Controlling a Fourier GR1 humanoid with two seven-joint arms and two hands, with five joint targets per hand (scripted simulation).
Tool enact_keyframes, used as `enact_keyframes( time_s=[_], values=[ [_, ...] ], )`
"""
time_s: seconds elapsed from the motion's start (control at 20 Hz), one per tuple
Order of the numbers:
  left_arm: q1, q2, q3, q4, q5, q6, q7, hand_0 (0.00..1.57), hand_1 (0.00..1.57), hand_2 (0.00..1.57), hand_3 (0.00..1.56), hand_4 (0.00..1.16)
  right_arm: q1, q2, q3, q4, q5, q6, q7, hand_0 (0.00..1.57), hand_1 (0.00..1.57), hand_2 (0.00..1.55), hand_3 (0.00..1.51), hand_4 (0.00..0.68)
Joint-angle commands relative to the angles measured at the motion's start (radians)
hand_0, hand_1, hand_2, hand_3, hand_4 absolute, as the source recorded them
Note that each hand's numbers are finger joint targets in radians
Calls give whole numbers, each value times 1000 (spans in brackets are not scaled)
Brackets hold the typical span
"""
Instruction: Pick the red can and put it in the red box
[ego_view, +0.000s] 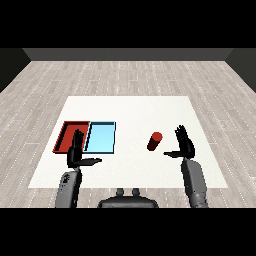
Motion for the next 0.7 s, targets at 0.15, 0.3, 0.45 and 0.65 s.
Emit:
enact_keyframes(
  time_s=[0.15, 0.3, 0.45, 0.65],
  values=[
    [8, 1, 16, 43, 20, -26, -50, 0, 0, 0, 0, 0, -170, -37, -46, 165, -59, 26, 45, 0, 0, 0, 0, 0],
    [-60, -34, 0, 81, -20, 40, -40, 0, 0, 0, 0, 0, -50, 19, 16, 69, -28, -1, 41, 0, 0, 0, 0, 0],
    [-13, 13, 30, 65, 52, -59, -52, 0, 0, 0, 0, 0, -104, 73, 28, 233, 24, -40, -101, 0, 0, 0, 0, 0],
    [-51, 7, 45, 52, 60, -27, 1, 0, 0, 0, 0, 0, -102, 58, 39, 158, -24, -35, -8, 0, 0, 0, 0, 0]
  ],
)
